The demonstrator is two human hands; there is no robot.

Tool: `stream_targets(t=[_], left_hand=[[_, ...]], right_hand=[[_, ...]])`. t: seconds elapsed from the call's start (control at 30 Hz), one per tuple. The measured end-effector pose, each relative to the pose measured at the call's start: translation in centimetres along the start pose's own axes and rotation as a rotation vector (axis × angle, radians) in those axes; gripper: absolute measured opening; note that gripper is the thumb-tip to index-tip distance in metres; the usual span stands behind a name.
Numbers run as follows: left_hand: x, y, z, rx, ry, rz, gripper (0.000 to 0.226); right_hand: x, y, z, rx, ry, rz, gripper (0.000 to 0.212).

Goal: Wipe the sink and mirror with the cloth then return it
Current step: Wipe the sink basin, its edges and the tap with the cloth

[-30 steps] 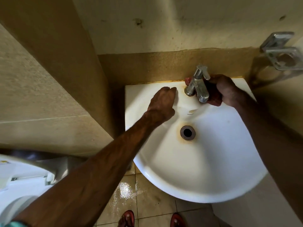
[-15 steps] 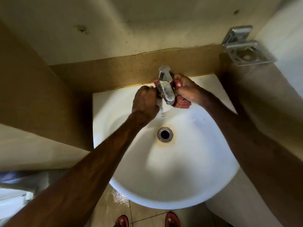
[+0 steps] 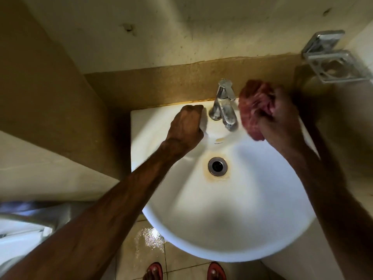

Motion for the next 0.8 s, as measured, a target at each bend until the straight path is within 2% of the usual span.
stream_targets(t=[0.07, 0.13, 0.17, 0.27, 0.37, 0.43, 0.53, 0.67, 0.8], left_hand=[[-1.2, 0.4, -0.4, 0.061, -0.011, -0.023, 0.046], [-2.3, 0.6, -0.7, 0.121, -0.023, -0.042, 0.044], [-2.8, 0.6, -0.8, 0.147, -0.034, -0.053, 0.040], [-3.5, 0.7, -1.2, 0.167, -0.144, -0.088, 0.032], [-3.8, 1.2, -1.0, 0.130, -0.248, -0.065, 0.035], [-4.0, 1.8, -1.1, 0.087, -0.265, -0.037, 0.036], [-3.7, 2.5, -1.5, 0.034, -0.255, -0.004, 0.045], [-3.1, 3.1, -1.6, -0.046, -0.327, 0.000, 0.057], [-2.5, 2.9, -1.6, -0.078, -0.386, -0.020, 0.055]], right_hand=[[-5.6, 1.9, -0.3, 0.172, 0.088, -0.272, 0.047], [-9.5, 2.8, 2.5, 0.213, 0.204, -0.482, 0.047], [-10.4, 2.7, 4.8, 0.197, 0.291, -0.514, 0.049], [-9.8, 1.3, 12.0, 0.068, 0.681, -0.454, 0.049], [-8.4, -1.2, 15.6, -0.054, 0.977, -0.227, 0.038], [-8.1, -2.2, 16.6, -0.115, 1.058, -0.092, 0.039], [-7.1, -2.3, 17.7, -0.184, 1.238, 0.014, 0.040], [-6.5, -1.9, 18.0, -0.309, 1.417, 0.042, 0.051], [-7.5, -2.0, 16.9, -0.318, 1.492, 0.016, 0.037]])
Point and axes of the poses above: each hand's wrist, its own y-axis away from the middle knuckle, its own z-axis out of the palm, x = y × z, the point moved 8 cm from there along -y, towards the middle knuckle, and after that the axes turned 10 degrees about -x, right-handed, at the moved point
